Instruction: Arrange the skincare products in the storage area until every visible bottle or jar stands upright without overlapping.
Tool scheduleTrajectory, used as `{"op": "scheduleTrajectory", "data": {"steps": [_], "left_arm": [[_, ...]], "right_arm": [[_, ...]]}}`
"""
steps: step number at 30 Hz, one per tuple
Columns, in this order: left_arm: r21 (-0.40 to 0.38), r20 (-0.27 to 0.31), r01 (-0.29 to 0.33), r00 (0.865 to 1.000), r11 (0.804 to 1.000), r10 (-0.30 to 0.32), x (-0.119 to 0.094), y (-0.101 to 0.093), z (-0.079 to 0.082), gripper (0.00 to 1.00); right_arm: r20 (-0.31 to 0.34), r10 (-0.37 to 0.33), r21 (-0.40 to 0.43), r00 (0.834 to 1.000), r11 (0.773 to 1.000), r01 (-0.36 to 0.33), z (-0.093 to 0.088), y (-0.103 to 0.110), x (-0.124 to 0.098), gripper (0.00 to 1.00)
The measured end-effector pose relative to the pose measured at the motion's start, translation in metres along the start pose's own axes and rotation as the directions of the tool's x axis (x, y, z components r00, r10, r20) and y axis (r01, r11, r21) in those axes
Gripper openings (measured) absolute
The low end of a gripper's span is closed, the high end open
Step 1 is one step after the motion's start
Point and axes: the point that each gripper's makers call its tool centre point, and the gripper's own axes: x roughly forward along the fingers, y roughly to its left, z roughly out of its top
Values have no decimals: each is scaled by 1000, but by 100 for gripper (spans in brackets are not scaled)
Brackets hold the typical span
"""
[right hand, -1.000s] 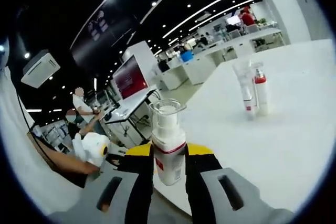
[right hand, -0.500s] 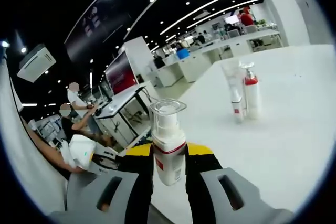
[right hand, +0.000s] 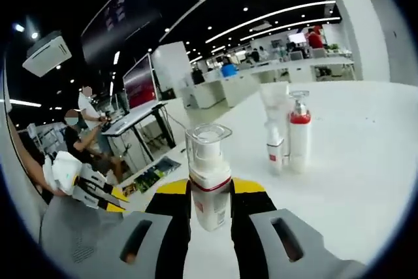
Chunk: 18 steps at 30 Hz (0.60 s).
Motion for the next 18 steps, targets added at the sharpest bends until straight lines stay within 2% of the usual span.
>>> {"op": "scheduleTrajectory", "data": {"steps": [7, 13, 18], "left_arm": [[-11, -26, -10, 1000, 1000, 10, 2, 2, -3, 13], [-22, -42, -12, 999, 1000, 11, 2, 2, -6, 13], [-49, -57, -18, 998, 999, 16, 1, 4, -8, 13]], "right_arm": [[20, -22, -64, 1000, 998, 23, 12, -20, 13, 20], [21, -57, -98, 998, 993, 59, 19, -45, 29, 20], [10, -96, -117, 995, 988, 97, 17, -71, 41, 20]]}}
